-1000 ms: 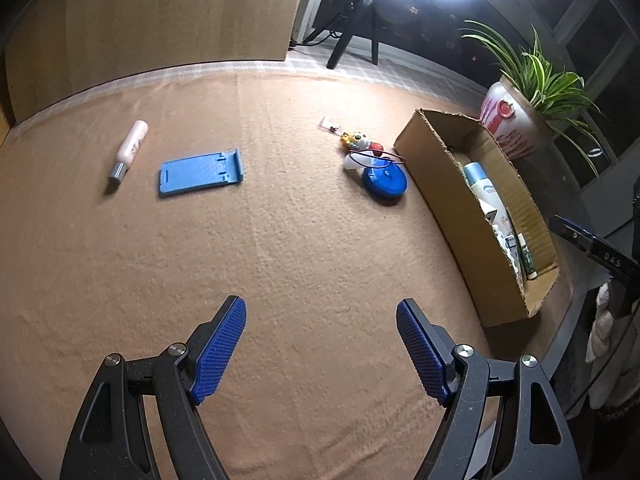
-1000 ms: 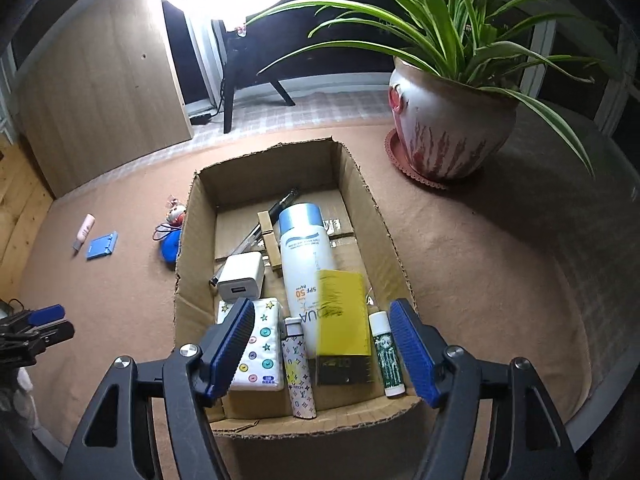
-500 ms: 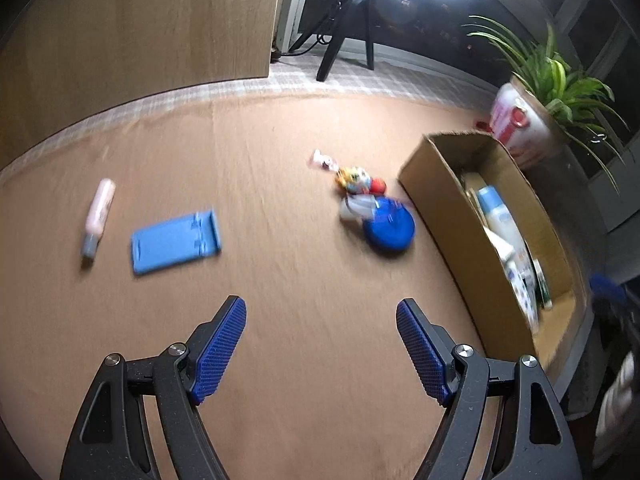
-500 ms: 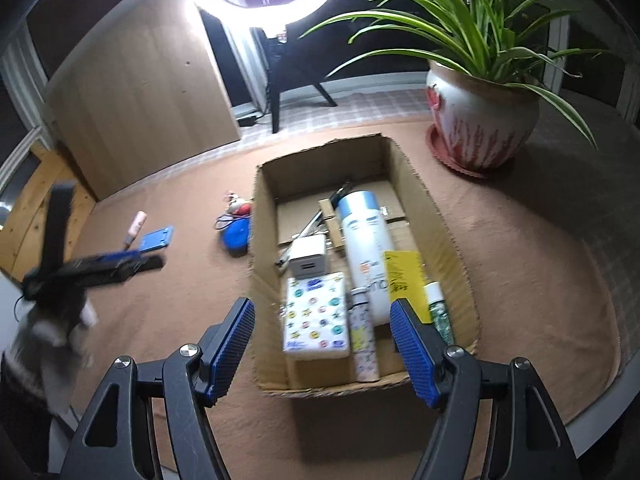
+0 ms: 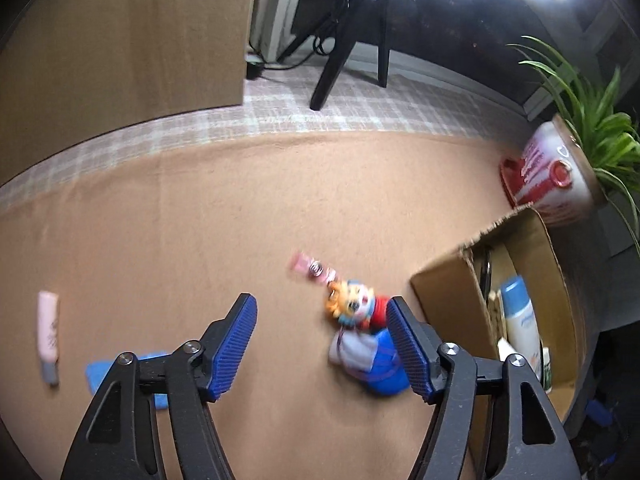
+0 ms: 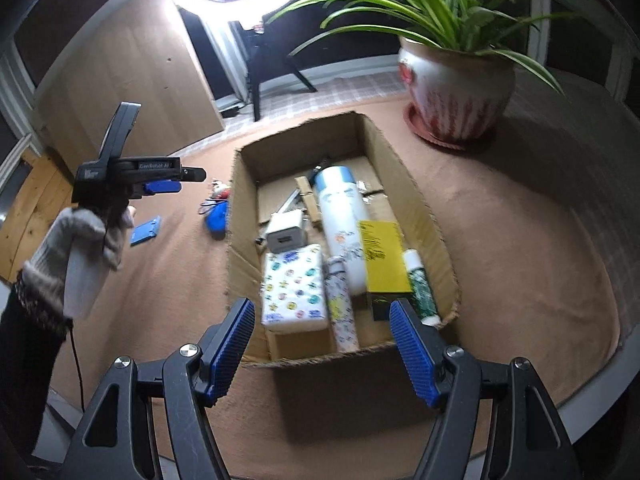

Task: Organize objects

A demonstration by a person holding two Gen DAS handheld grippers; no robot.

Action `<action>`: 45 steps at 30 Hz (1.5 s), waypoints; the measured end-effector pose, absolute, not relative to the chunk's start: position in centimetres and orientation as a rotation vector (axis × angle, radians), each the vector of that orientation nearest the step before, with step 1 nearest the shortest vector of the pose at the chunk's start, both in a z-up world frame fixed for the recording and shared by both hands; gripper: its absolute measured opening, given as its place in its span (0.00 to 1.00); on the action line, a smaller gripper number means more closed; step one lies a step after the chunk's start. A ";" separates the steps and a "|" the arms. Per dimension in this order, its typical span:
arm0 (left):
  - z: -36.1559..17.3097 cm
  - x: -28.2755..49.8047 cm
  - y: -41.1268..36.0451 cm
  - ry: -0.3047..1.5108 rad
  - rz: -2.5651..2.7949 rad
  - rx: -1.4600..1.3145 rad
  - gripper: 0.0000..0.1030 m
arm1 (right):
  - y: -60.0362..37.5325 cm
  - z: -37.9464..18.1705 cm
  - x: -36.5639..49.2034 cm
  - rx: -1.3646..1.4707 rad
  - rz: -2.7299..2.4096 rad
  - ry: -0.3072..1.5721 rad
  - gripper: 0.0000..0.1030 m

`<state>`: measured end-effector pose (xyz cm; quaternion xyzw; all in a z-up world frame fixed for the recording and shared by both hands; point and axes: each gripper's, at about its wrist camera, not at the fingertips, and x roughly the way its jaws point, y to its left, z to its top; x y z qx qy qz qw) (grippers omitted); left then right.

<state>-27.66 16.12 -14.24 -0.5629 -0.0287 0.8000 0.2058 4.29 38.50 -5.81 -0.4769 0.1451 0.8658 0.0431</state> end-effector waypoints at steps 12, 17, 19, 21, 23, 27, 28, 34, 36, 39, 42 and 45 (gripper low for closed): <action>-17.3 -29.7 20.0 0.022 2.139 -1.617 0.59 | 41.7 -6.2 5.1 -1.412 2.569 0.554 0.64; -17.6 -28.1 21.0 0.104 2.090 -1.587 0.48 | 41.4 -6.5 4.9 -1.426 2.566 0.552 0.64; -17.5 -27.2 21.3 0.153 2.090 -1.571 0.48 | 41.2 -6.5 4.7 -1.426 2.571 0.549 0.64; -17.6 -25.7 21.4 0.219 2.085 -1.542 0.47 | 40.8 -6.5 4.4 -1.428 2.581 0.544 0.64; -17.6 -24.3 21.1 0.230 2.072 -1.531 0.42 | 40.4 -6.3 4.3 -1.428 2.594 0.541 0.64; -17.6 -21.2 19.5 0.231 2.065 -1.518 0.29 | 39.0 -5.9 3.8 -1.432 2.639 0.521 0.64; -17.6 -20.4 19.1 0.226 2.066 -1.515 0.28 | 38.7 -5.8 3.7 -1.433 2.650 0.517 0.64; -17.2 -15.4 16.5 0.250 2.084 -1.492 0.24 | 36.0 -5.6 2.6 -1.467 2.711 0.485 0.64; -17.2 -13.9 15.4 0.245 2.094 -1.490 0.23 | 34.9 -5.6 2.3 -1.486 2.736 0.465 0.65; -17.3 -12.8 14.0 0.229 2.112 -1.502 0.19 | 33.6 -5.9 1.8 -1.517 2.759 0.452 0.64; -17.3 -12.3 12.5 0.182 2.134 -1.521 0.19 | 32.3 -6.3 1.2 -1.552 2.779 0.453 0.65; -17.1 -11.6 10.7 0.133 2.157 -1.532 0.19 | 31.1 -6.5 0.9 -1.578 2.796 0.438 0.64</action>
